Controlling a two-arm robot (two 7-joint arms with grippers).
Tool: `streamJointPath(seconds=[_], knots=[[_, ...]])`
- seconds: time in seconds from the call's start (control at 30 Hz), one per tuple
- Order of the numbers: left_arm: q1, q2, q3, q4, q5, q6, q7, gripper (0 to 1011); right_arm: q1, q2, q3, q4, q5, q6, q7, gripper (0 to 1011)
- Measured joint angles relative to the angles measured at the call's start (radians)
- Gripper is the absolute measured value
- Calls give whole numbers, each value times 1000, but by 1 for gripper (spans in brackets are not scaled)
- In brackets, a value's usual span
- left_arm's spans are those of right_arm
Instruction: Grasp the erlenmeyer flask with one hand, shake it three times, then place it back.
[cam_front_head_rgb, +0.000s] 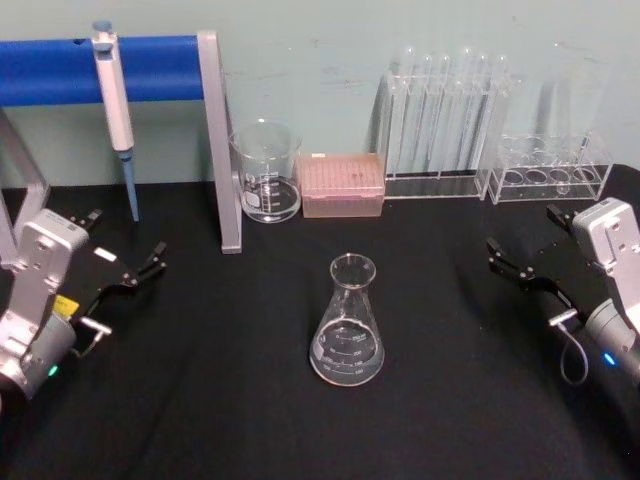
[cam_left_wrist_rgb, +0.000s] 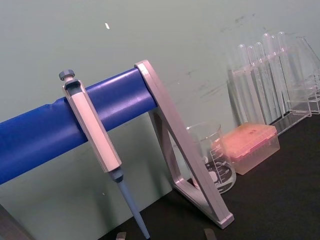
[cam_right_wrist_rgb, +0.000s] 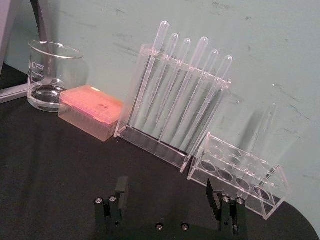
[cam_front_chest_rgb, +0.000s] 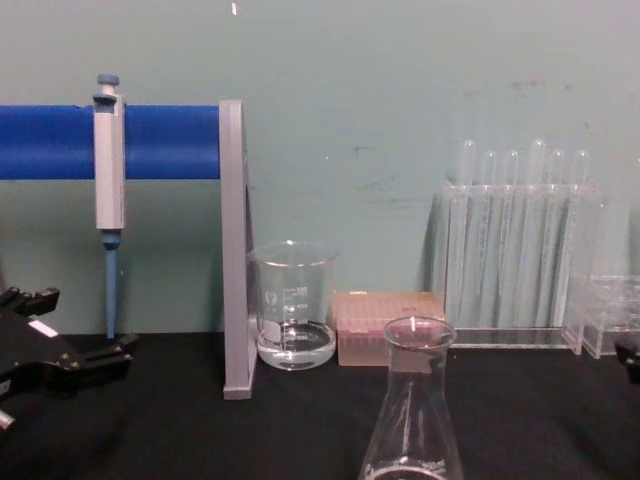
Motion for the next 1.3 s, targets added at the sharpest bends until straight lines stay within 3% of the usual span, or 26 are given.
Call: streamJointPath(seconds=[0.83, 1.07, 1.3], knots=[[0, 0, 0, 0, 0, 0, 0, 1001, 0, 0, 1, 0, 0, 0, 0, 1000], [0, 0, 0, 0, 0, 0, 0, 1001, -23, 8, 32, -26, 0, 33, 17, 1000], [0, 0, 0, 0, 0, 0, 0, 1001, -68, 31, 79, -74, 55, 59, 72, 1000]])
